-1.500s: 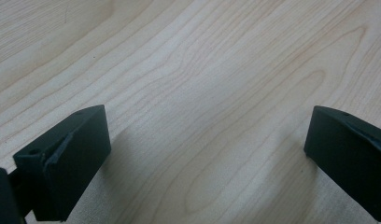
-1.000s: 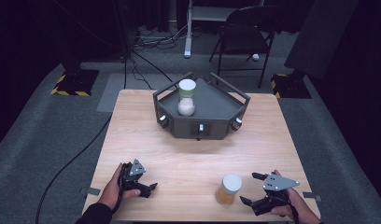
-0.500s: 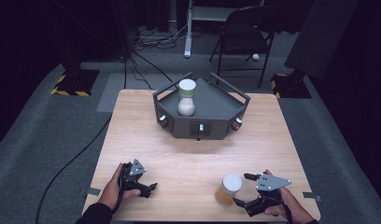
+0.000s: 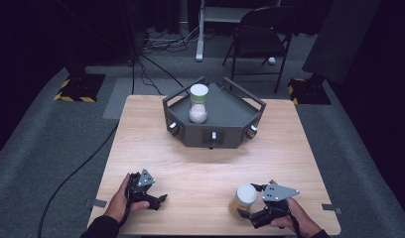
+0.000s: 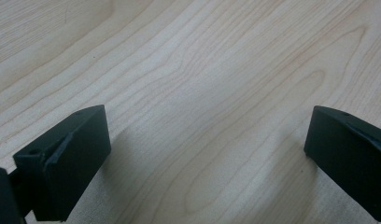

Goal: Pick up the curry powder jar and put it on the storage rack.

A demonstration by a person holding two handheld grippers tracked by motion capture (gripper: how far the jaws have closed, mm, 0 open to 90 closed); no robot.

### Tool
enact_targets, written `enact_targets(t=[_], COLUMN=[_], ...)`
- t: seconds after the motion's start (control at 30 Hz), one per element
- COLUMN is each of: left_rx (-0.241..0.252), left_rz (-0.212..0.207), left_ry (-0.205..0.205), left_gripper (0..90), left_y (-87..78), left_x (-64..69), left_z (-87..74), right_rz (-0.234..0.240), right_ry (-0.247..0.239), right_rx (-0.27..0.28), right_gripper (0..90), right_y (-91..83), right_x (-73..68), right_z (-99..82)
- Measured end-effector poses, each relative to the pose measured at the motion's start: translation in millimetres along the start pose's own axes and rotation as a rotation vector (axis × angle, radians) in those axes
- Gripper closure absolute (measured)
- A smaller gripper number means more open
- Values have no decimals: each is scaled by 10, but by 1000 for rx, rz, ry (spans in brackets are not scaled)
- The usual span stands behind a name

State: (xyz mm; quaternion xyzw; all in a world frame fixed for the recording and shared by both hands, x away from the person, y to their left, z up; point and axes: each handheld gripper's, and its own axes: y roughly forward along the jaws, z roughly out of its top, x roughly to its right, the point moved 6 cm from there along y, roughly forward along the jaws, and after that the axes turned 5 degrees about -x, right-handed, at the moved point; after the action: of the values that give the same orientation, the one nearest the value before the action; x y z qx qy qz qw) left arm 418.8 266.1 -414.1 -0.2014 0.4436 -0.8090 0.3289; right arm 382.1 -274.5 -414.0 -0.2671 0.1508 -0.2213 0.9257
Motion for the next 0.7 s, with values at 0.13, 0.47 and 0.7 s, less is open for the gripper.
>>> enact_targets(t=[0.13,0.47,0.7], left_rx=[0,0,0], left_rz=[0,0,0], left_ry=[0,0,0], left_gripper=[3,3,3], left_y=[0,0,0], left_x=[0,0,0], left_z=[0,0,0], right_rz=[-2,5,-19], right_ry=[25,-20,-11], right_rx=[32,97,119], right_gripper=[175,325,330], right_y=[45,74,83], right_x=[-2,-49,-79], right_z=[-4,-7,-23])
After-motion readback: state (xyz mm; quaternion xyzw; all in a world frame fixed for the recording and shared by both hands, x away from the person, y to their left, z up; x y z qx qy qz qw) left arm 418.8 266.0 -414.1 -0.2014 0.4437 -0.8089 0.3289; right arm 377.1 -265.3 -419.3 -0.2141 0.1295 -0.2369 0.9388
